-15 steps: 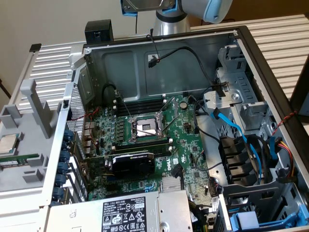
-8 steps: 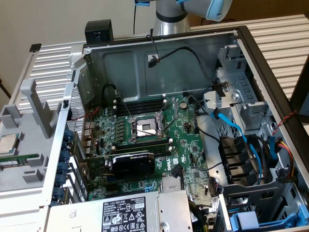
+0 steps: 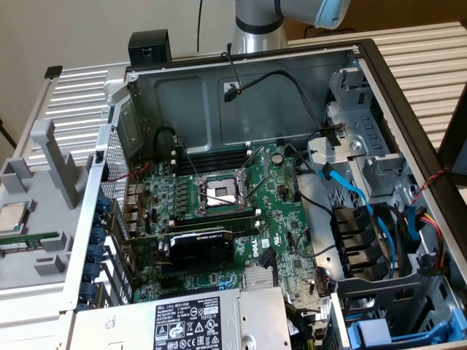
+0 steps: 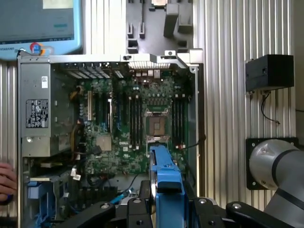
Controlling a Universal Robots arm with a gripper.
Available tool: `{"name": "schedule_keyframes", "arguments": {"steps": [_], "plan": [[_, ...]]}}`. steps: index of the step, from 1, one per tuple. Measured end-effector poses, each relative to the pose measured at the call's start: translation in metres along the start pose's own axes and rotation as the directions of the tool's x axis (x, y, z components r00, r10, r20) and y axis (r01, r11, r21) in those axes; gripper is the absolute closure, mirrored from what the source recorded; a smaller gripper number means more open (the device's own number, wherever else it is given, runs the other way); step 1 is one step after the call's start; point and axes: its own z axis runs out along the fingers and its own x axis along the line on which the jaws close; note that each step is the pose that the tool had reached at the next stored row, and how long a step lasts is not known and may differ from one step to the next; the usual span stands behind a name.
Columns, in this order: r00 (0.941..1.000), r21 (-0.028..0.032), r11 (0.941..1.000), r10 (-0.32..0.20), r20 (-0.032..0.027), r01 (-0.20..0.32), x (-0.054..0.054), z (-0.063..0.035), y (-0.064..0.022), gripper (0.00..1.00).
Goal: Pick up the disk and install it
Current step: 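Pick up the disk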
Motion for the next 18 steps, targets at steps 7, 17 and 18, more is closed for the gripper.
{"name": "schedule_keyframes", "arguments": {"steps": [7, 17, 18], "plan": [[1.0, 0.0, 1.0, 0.001, -0.0001, -0.001, 0.017, -0.0019, -0.0006, 0.64], [1.0, 0.0, 1.0, 0.004, 0.0003, -0.004, 0.045, -0.0018, -0.0017, 0.64], [1.0, -0.0001, 1.0, 0.004, 0.0002, -0.004, 0.047, -0.0016, -0.002, 0.64]]}}
